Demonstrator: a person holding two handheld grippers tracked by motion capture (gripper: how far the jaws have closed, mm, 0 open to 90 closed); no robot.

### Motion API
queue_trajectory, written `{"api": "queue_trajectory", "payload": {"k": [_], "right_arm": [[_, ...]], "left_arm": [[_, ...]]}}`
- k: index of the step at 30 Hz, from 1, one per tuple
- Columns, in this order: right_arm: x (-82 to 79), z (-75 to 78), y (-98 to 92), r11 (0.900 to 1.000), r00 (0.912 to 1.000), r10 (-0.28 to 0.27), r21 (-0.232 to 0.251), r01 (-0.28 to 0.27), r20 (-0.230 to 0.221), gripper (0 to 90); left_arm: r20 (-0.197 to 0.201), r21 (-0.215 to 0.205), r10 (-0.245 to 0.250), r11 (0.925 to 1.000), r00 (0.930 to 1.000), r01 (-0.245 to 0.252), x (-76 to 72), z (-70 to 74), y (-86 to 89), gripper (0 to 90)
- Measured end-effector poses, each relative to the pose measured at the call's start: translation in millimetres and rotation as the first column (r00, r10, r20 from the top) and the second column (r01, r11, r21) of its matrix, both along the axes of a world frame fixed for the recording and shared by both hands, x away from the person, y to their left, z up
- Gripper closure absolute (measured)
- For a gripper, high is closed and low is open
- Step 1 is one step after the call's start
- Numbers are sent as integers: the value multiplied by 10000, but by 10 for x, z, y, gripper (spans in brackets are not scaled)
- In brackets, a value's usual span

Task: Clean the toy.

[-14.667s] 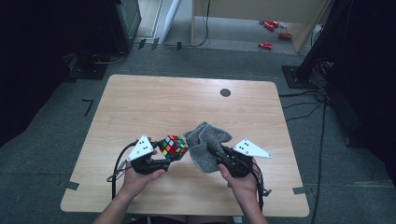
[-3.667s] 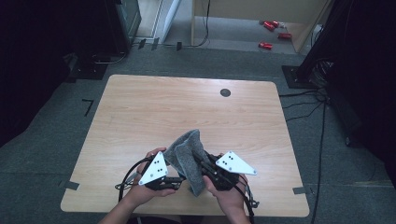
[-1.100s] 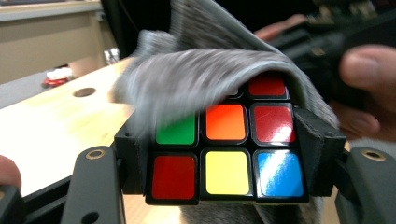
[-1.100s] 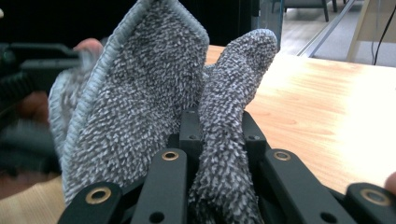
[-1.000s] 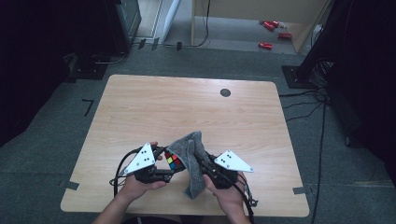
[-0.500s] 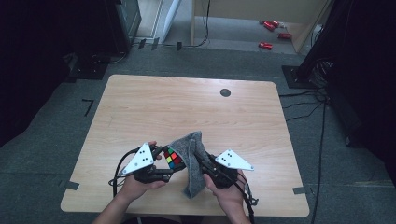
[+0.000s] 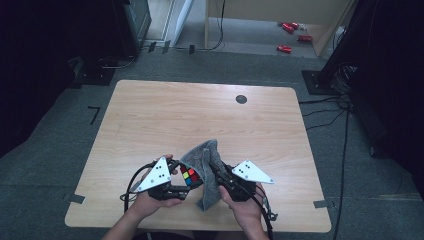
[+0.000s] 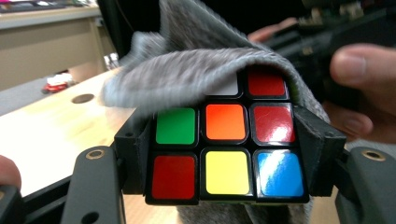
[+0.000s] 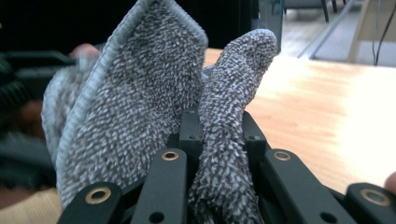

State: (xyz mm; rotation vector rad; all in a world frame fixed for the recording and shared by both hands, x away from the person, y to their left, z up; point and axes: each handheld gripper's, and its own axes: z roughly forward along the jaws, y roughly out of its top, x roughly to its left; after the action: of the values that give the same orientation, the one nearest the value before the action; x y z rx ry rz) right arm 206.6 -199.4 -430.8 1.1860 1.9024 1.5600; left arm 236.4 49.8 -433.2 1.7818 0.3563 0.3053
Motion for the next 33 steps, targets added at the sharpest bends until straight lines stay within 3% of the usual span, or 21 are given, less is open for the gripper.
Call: {"api": "queue_trajectory", "payload": {"k": [2, 6, 9, 13, 16, 19, 22, 25, 29, 33], "right_arm": [[-19, 15, 24, 10000, 10000, 14, -53, -14, 22, 778], [-94, 108, 95, 9991, 9982, 426, 10, -427, 429, 776], [-99, 125, 103, 9991, 9976, 392, -167, -382, 579, 773], [-22, 28, 37, 9999, 9998, 83, -128, -81, 197, 774], [-25, 21, 41, 9999, 9999, 35, -133, -33, 95, 775], [-82, 81, 93, 9995, 9988, 290, -159, -283, 407, 776], [-116, 123, 123, 9990, 9969, 360, -291, -341, 704, 775], [-55, 82, 58, 9997, 9985, 229, -129, -223, 499, 774], [-1, -6, 7, 9999, 10000, -79, -119, 79, 15, 775], [-61, 57, 74, 9997, 9993, 204, -148, -199, 300, 776]], "left_arm": [[-180, -135, -4, 9999, 9998, 1, 29, -10, 37, 344], [-157, 465, -142, 9988, 9998, 149, 13, -62, -40, 344], [-34, 610, -262, 9978, 9997, 263, -25, -72, -96, 344], [105, 289, -133, 9995, 9999, 129, -21, -23, -44, 344], [-97, 60, 80, 10000, 9999, -79, 30, -11, 29, 344], [-212, 376, 193, 9991, 9996, -185, 47, -52, 0, 344], [-99, 537, -55, 9985, 9999, 61, -9, -71, -78, 344], [163, 475, -234, 9986, 9996, 226, -53, -44, -106, 344], [196, 224, 46, 9997, 9998, -50, -9, 5, -13, 344], [46, 313, 212, 9993, 9998, -213, 34, -17, 25, 344]]}}
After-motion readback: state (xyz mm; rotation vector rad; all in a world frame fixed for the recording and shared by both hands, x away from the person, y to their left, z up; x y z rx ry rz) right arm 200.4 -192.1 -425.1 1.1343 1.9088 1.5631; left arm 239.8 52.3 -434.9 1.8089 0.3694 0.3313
